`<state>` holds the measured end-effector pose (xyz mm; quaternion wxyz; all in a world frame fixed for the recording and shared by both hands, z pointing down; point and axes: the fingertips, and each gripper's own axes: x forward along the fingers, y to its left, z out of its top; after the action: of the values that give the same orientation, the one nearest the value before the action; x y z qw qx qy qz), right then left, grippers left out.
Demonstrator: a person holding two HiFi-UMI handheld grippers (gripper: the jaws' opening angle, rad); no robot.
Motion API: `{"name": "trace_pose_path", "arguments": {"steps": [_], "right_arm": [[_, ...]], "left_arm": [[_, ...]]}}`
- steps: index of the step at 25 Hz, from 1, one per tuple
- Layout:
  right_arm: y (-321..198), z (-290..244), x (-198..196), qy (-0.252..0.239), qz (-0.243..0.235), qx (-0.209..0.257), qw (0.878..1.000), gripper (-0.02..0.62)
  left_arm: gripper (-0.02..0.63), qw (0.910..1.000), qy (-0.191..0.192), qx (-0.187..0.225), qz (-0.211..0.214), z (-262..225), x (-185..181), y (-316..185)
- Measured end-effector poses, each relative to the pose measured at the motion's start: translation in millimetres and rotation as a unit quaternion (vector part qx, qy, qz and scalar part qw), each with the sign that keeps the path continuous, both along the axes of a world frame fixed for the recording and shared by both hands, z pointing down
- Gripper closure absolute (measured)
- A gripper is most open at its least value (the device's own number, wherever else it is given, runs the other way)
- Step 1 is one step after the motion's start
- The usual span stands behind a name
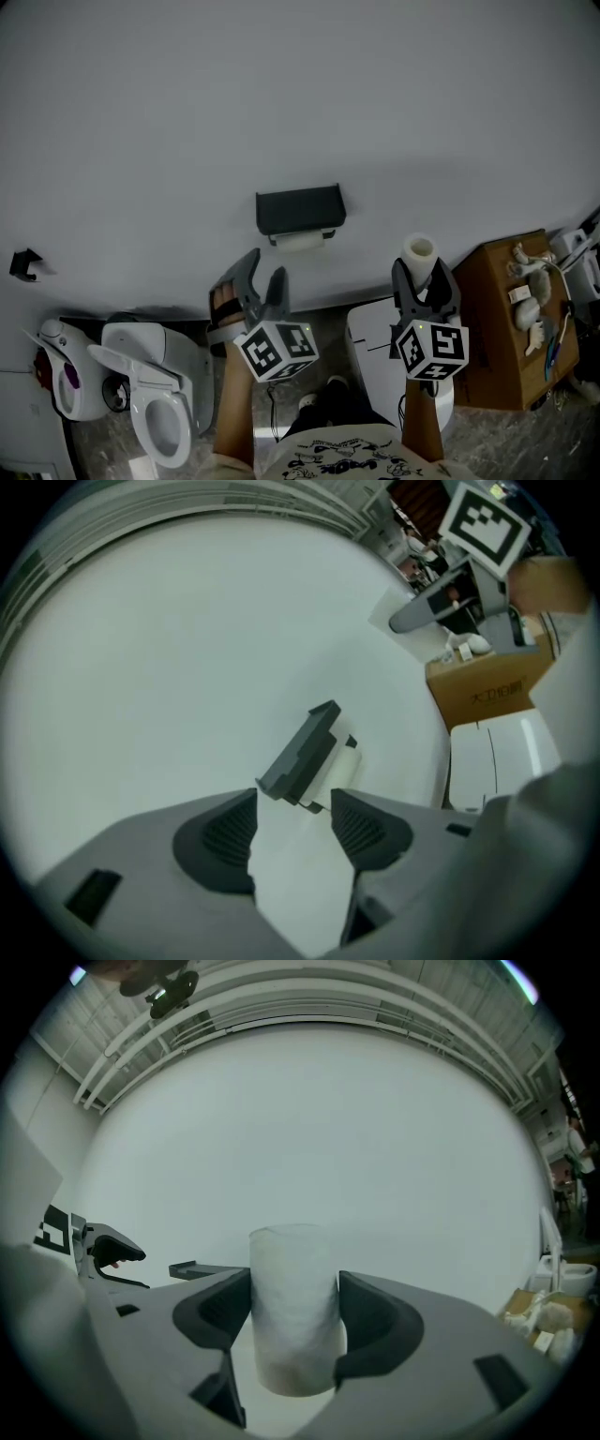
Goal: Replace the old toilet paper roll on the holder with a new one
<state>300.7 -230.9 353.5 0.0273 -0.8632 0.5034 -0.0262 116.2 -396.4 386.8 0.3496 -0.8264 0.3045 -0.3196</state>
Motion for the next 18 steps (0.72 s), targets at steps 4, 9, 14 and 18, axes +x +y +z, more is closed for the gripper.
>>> {"name": "trace_pose_path", "arguments": {"steps": [4, 9, 14, 18], "right_arm": [[3.7, 5.6, 8.5, -0.01, 0.007, 0.003, 1.0, 0.299], [6.9, 11.4, 17.5, -0.015, 0.016, 0.0, 1.0, 0.299], [9.5, 16.8, 28.6, -0.021, 0.022, -0.003, 1.0, 0.299], [12.9, 20.1, 36.7, -0.025, 0.026, -0.005, 0.999, 0.299]], "left_arm": [[0.376, 0.9951, -0.083, 0.053, 0.007, 17.2, 12.6, -2.2], [0.376, 0.9896, -0.125, 0.068, 0.015, 35.6, 25.4, -6.6], [0.376, 0.9835, -0.158, 0.085, 0.025, 55.7, 44.0, -13.4], [0.376, 0.9752, -0.195, 0.101, 0.026, 74.5, 57.1, -19.6]]}}
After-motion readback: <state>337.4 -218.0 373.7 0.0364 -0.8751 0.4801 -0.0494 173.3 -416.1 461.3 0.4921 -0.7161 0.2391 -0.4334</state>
